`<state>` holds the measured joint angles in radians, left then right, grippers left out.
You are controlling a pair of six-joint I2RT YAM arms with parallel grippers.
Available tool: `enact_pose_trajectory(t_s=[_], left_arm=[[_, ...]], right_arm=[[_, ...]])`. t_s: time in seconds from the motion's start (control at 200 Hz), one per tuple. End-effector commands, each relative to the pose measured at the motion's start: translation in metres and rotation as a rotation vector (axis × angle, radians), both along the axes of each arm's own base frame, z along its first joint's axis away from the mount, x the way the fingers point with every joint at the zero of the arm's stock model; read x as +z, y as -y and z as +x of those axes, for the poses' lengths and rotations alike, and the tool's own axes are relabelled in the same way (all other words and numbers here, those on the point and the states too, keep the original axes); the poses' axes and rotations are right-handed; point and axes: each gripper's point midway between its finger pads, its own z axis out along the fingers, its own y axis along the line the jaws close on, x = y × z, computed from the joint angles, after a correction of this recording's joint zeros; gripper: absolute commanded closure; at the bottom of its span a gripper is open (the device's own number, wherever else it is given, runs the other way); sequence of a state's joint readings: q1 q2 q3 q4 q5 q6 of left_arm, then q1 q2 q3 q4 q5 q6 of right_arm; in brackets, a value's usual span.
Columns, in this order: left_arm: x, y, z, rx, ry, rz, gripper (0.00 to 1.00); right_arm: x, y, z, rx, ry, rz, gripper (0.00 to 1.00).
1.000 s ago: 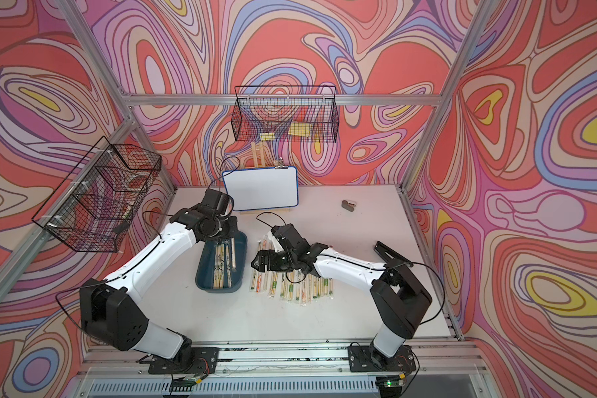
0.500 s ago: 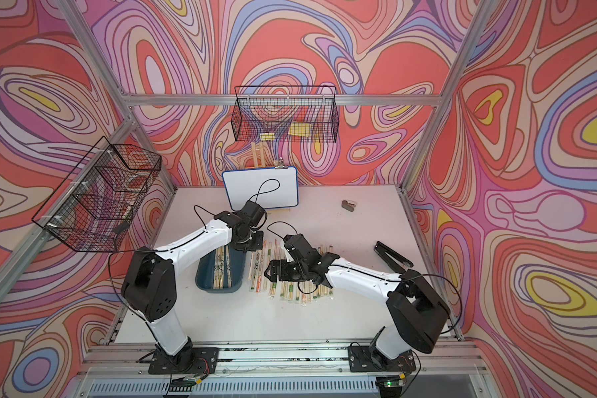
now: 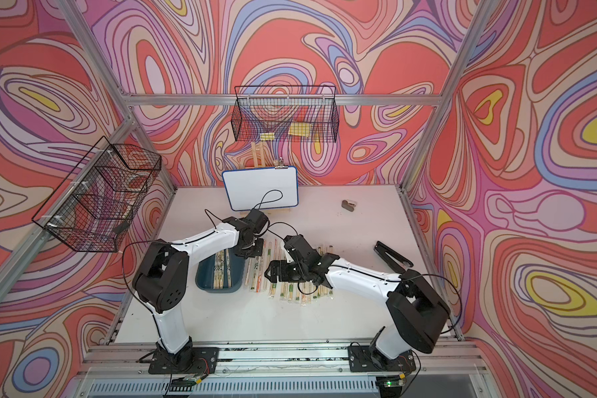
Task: Take the paired disposable chopsticks out of the storage box
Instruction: Place the paired disposable chopsticks at the center of the board.
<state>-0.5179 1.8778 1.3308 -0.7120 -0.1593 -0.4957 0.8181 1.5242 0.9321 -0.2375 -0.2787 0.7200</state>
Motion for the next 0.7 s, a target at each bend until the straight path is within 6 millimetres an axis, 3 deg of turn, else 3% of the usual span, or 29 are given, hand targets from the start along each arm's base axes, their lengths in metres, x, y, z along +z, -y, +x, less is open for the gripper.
enact_pose_trajectory(t_s=[0.0,0.155,0.696], left_arm=[[-0.011,-0.013,0.000,0.006,-0.008,0.032,1.00],[-0.015,-0.019,-0.001,0.013,-0.015,0.023,1.00],[-0.027,0.000,0.000,0.014,-0.046,-0.051,1.00]], right_arm=[[0.007,-0.009,0.001,0.010,0.010,0.022,0.10],[0.006,-0.013,0.001,0.015,0.007,0.023,0.10],[0.006,-0.014,0.001,0.016,0.009,0.020,0.11]])
